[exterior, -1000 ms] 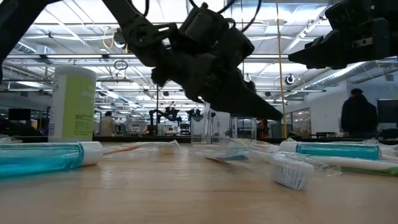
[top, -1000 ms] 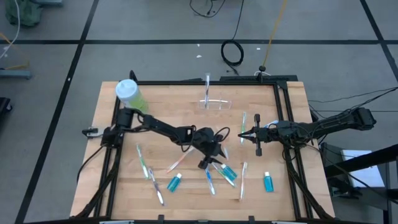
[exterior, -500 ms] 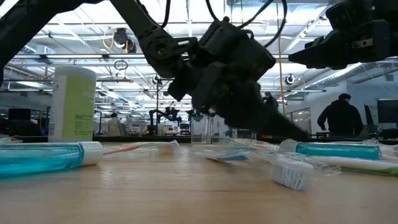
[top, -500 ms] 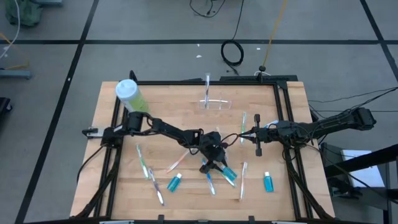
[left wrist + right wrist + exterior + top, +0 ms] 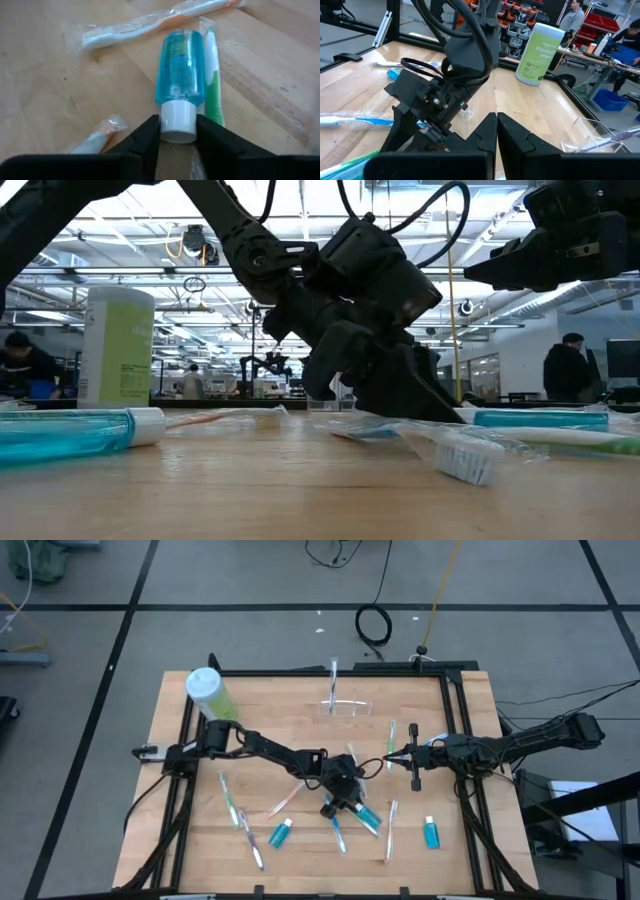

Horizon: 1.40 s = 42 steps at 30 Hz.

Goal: Pick & Place toothbrushing station
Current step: Put the middle blue mouthwash into the transparent organizer

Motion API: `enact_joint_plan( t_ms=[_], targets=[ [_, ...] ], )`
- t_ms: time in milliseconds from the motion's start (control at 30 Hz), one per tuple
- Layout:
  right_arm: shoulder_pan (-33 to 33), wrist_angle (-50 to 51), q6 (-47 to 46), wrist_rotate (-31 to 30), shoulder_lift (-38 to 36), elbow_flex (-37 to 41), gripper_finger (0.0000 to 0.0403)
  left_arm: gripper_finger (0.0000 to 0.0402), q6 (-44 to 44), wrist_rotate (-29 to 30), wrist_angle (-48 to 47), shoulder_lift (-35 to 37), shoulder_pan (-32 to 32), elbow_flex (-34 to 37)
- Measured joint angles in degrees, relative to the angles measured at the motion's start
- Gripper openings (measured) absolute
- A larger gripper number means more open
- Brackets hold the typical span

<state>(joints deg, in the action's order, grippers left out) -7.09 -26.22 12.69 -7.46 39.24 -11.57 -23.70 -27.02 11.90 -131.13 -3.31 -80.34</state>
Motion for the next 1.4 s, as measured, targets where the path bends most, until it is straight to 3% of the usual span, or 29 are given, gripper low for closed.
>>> enact_joint_plan(
  t_ms=[133,267,433,733,933,1033,1200,1400],
  targets=[
    [0.0,0.0,0.0,0.0,0.0,0.0,0.0006,0.0091,3.8,-0.1,0.6,0.0,0.3,0.0],
    [0.0,0.1,0.0,0.0,0.0,0.0,0.0006,0.0107,4.3,0.1,0.6,0.0,0.6,0.0],
    [0.0,1.5,0.0,0.0,0.0,0.0,0.0006,0.0106,-0.4,1.9,-2.5,3.1,0.6,0.1],
    [0.0,1.7,0.0,0.0,0.0,0.0,0.0006,0.0094,-16.2,24.7,-20.8,15.0,0.7,0.1],
    [0.0,1.6,0.1,0.0,0.0,0.0,0.0006,0.0098,-29.5,47.0,-31.6,23.3,1.0,0.1],
    [0.0,1.6,0.2,0.0,0.0,0.0,0.0006,0.0095,-40.3,55.0,-32.8,26.4,2.6,0.1],
    [0.0,1.3,0.1,0.0,0.0,0.0,0.0006,0.0094,-61.7,59.0,-29.8,28.2,6.9,0.1],
    [0.0,1.3,0.1,0.0,0.0,0.0,0.0006,0.0094,-72.4,60.9,-27.0,27.2,13.8,0.1]
  ],
)
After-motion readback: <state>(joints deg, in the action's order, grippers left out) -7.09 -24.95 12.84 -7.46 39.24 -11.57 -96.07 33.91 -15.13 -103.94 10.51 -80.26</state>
